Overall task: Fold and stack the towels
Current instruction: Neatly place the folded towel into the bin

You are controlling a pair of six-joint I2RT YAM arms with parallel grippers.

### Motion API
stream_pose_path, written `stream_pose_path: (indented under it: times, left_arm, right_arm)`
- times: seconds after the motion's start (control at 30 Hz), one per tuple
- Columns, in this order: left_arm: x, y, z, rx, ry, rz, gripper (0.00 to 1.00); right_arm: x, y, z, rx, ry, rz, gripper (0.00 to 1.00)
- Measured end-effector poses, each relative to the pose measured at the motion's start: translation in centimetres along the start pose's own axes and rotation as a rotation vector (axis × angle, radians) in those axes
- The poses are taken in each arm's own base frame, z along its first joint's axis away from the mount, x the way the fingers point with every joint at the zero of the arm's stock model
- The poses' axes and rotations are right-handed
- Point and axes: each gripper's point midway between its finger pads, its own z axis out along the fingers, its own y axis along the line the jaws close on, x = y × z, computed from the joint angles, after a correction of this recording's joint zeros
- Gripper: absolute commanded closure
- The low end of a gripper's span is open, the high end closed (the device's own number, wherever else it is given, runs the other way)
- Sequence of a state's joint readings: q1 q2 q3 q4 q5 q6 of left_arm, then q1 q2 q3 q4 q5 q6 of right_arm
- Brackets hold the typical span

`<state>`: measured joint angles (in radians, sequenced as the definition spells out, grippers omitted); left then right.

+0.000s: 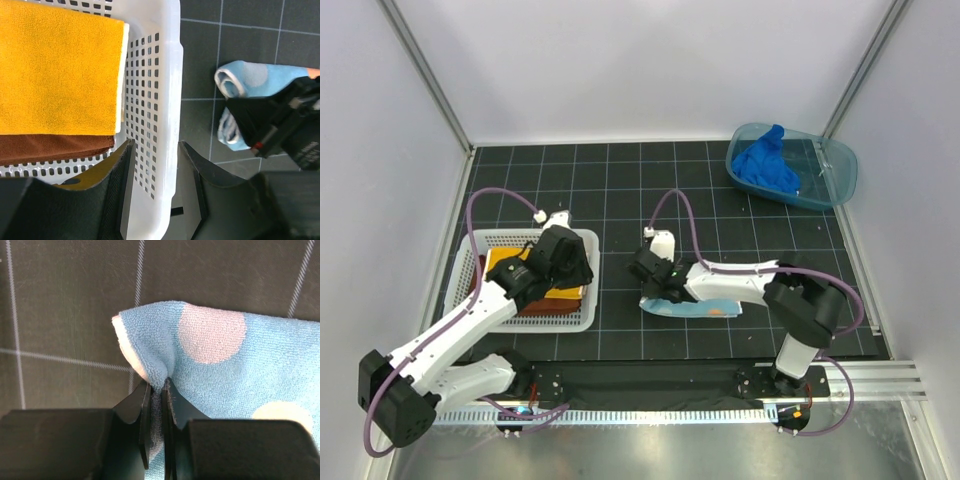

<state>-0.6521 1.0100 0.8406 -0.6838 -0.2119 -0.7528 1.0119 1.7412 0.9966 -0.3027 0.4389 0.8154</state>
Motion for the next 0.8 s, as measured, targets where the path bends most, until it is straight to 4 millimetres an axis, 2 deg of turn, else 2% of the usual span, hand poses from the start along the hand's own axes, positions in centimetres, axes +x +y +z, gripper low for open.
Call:
stream_pose_path:
  times: [0.13,0.4,0.47,0.8]
  left_arm:
    - [0.4,0.1,0.5,-0.003,0.010,0.000,0.58]
    - [1.3,0.0,1.6,-0.001,0.037,-0.019,0.62]
    - [1.8,0.1,2.0,-0.003,0.049,-0.023,0.62]
    - [1.4,-0.9,2.8,0.029,0.042,-0.047,0.64]
  right_arm:
    - [-0.4,-0.7,-1.2,-0.055,0.026,0.048,0.99]
    - [-2.9,-0.7,-3.4,-0.195,-0.010,0.170,0.99]
    - [-3.4,-0.4,-4.0,-0.227,-0.026,0.198,0.99]
    - [-6.8,2.4,-7.0,-0.378,-0.112,0.314,0.99]
